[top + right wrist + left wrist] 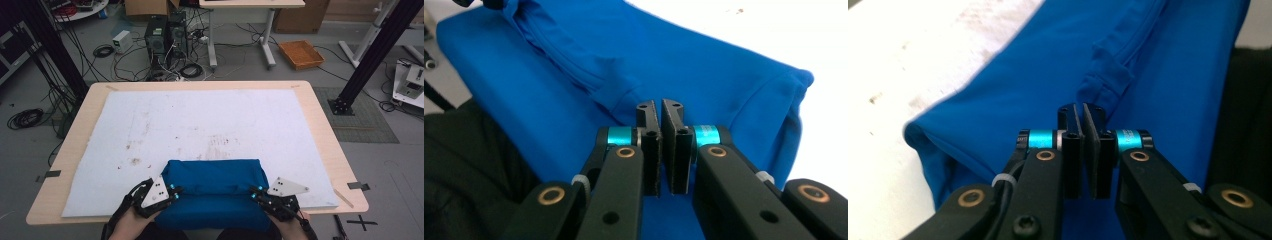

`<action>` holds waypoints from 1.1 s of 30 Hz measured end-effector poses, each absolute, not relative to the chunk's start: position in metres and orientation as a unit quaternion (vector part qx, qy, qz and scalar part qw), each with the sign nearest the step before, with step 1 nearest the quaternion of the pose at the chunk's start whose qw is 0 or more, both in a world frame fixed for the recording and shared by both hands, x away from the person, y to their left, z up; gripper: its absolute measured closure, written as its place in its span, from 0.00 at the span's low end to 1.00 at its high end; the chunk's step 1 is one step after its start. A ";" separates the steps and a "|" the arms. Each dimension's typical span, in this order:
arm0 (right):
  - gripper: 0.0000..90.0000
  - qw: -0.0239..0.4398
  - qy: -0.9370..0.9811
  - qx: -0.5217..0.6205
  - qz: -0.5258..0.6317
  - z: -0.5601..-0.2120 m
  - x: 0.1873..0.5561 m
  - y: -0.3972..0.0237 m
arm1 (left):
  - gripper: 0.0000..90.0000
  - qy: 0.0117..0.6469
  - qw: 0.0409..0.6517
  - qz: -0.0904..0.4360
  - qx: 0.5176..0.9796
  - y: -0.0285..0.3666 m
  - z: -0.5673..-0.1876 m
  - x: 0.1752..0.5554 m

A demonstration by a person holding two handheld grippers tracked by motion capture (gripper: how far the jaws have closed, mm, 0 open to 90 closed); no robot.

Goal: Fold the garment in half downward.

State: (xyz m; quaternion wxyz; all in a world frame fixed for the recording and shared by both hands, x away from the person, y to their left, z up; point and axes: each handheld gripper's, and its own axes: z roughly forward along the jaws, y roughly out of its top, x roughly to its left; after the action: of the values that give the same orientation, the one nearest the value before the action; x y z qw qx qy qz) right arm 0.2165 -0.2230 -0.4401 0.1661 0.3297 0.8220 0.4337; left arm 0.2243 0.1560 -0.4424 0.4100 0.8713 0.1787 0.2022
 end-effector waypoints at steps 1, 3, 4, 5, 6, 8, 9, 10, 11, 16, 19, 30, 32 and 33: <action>0.97 0.164 0.824 0.326 0.434 -0.440 0.214 -0.224 | 0.91 0.179 0.406 0.202 0.873 0.156 -0.443 0.223; 0.96 0.164 0.823 0.326 0.434 -0.440 0.213 -0.225 | 0.88 0.179 0.406 0.193 0.875 0.158 -0.444 0.219; 0.95 0.164 0.823 0.326 0.436 -0.439 0.212 -0.226 | 0.88 0.176 0.408 0.190 0.876 0.158 -0.445 0.218; 0.93 0.166 0.822 0.325 0.437 -0.438 0.211 -0.227 | 0.87 0.174 0.407 0.189 0.877 0.159 -0.444 0.216; 0.92 0.165 0.821 0.327 0.438 -0.437 0.211 -0.228 | 0.84 0.177 0.407 0.190 0.875 0.159 -0.444 0.215; 0.90 0.171 0.817 0.329 0.442 -0.435 0.212 -0.230 | 0.79 0.181 0.413 0.193 0.871 0.161 -0.440 0.217; 0.89 0.173 0.813 0.335 0.443 -0.434 0.214 -0.232 | 0.76 0.188 0.418 0.196 0.867 0.162 -0.438 0.219; 0.86 0.174 0.808 0.343 0.447 -0.432 0.217 -0.234 | 0.73 0.202 0.425 0.195 0.860 0.163 -0.436 0.223; 0.84 0.178 0.800 0.352 0.452 -0.429 0.222 -0.236 | 0.70 0.214 0.433 0.196 0.854 0.164 -0.433 0.227; 0.78 0.182 0.757 0.408 0.476 -0.420 0.262 -0.250 | 0.63 0.278 0.459 0.214 0.816 0.172 -0.419 0.262; 0.69 0.181 0.746 0.438 0.468 -0.423 0.289 -0.251 | 0.57 0.326 0.464 0.204 0.798 0.175 -0.420 0.288; 0.89 0.170 0.772 0.447 0.419 -0.443 0.315 -0.245 | 0.58 0.408 0.425 0.147 0.794 0.188 -0.441 0.318; 0.88 0.171 0.768 0.447 0.425 -0.442 0.314 -0.248 | 0.53 0.410 0.435 0.139 0.789 0.194 -0.438 0.314; 0.87 0.173 0.766 0.447 0.428 -0.441 0.314 -0.250 | 0.51 0.409 0.440 0.136 0.788 0.199 -0.437 0.311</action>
State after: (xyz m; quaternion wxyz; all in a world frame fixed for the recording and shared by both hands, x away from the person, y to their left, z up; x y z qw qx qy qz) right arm 0.3135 -0.2496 -0.4413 0.1730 0.4474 0.7661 0.4279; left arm 0.3109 0.1987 -0.4372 0.4398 0.7880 0.4088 0.1361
